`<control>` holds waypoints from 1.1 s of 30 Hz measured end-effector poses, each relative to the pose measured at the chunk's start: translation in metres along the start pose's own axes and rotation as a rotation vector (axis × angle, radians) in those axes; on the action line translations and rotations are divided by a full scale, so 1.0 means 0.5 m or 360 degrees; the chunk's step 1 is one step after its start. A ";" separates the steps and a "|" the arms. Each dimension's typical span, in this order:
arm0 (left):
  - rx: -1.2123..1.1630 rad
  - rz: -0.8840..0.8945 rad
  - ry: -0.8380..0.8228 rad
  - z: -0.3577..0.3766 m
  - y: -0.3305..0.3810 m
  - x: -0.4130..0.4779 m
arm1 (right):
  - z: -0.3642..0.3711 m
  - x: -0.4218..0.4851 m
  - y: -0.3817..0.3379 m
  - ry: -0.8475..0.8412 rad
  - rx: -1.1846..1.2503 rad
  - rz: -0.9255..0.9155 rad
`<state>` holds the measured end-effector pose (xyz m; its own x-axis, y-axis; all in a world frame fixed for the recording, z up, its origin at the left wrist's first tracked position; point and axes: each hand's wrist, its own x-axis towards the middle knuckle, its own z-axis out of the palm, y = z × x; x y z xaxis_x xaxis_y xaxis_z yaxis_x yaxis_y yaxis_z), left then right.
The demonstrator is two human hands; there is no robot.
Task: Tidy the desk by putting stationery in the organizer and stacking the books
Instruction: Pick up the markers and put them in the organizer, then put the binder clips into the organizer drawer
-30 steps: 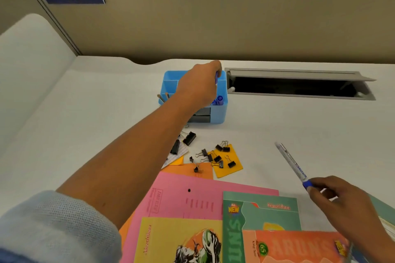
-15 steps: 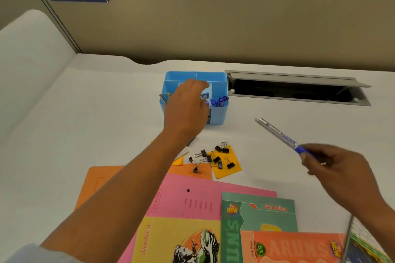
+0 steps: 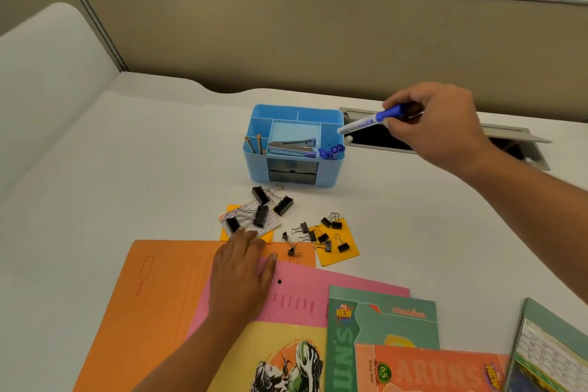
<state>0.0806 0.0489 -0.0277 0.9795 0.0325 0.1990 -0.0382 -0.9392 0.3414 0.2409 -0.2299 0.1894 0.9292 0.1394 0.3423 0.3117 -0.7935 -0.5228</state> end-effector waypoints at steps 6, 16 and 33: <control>0.0038 -0.0032 -0.0057 0.003 0.005 0.002 | 0.067 0.055 -0.021 -0.0257 -0.0283 -0.0166; 0.0080 -0.0047 -0.0101 0.002 0.004 0.002 | 0.116 0.039 -0.017 -0.0430 -0.0135 -0.0016; 0.0145 0.0011 0.0149 -0.012 0.017 0.018 | 0.197 -0.287 0.141 -0.0491 -0.0006 0.0604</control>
<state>0.0879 0.0433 -0.0177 0.9562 0.0536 0.2877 -0.0227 -0.9666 0.2554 0.1491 -0.2472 0.0266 0.9928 0.0084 -0.1194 -0.0607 -0.8244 -0.5627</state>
